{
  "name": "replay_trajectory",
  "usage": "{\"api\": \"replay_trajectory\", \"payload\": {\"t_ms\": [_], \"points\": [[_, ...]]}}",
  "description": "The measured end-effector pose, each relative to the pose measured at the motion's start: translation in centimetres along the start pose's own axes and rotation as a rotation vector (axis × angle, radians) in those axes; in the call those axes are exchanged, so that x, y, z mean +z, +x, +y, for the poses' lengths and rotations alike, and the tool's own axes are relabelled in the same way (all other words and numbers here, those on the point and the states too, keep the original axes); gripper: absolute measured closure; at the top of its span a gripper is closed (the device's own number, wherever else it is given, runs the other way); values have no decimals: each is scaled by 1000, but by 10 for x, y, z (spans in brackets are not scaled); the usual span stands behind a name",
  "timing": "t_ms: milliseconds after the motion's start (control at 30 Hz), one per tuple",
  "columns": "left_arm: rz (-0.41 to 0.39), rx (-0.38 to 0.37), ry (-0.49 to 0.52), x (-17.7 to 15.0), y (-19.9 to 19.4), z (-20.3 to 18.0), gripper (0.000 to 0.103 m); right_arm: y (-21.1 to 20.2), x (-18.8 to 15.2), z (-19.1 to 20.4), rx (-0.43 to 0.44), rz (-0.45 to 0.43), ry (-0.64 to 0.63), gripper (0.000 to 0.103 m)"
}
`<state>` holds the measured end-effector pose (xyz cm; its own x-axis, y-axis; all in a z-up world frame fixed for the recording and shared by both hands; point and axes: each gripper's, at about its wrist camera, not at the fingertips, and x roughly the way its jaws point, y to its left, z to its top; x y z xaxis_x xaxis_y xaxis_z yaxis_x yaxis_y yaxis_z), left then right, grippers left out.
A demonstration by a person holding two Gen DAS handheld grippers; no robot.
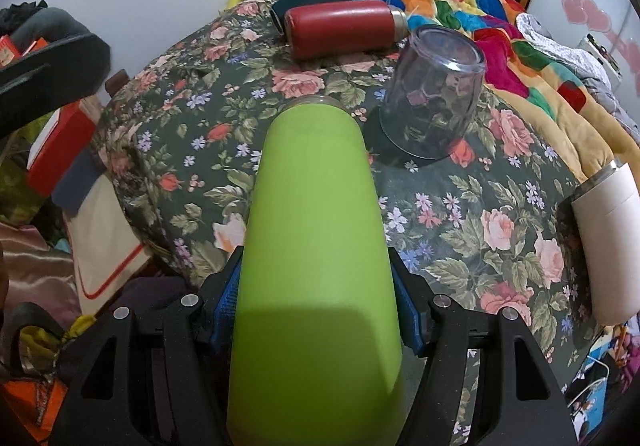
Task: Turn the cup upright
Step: 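Lift the green bottle with the right gripper toward the left gripper, then grasp the green bottle with the left gripper while the right gripper releases it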
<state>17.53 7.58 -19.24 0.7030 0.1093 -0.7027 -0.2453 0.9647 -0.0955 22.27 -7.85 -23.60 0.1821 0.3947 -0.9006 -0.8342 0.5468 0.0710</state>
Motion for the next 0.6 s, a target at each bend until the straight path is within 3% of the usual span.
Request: {"api": "replay_trajectory", "payload": {"t_ms": [167,367,600], "points": [[59,-22,-20,-4,17,0,11,1,0,-3,-17,-4,-12,41],[118,-43,-49,-8,30,1,12,14,-8,-9,-22,57,37,41],[182,-60,-85,-11,41,-1,12,0,-15,-13,-6,36,82,40]]}}
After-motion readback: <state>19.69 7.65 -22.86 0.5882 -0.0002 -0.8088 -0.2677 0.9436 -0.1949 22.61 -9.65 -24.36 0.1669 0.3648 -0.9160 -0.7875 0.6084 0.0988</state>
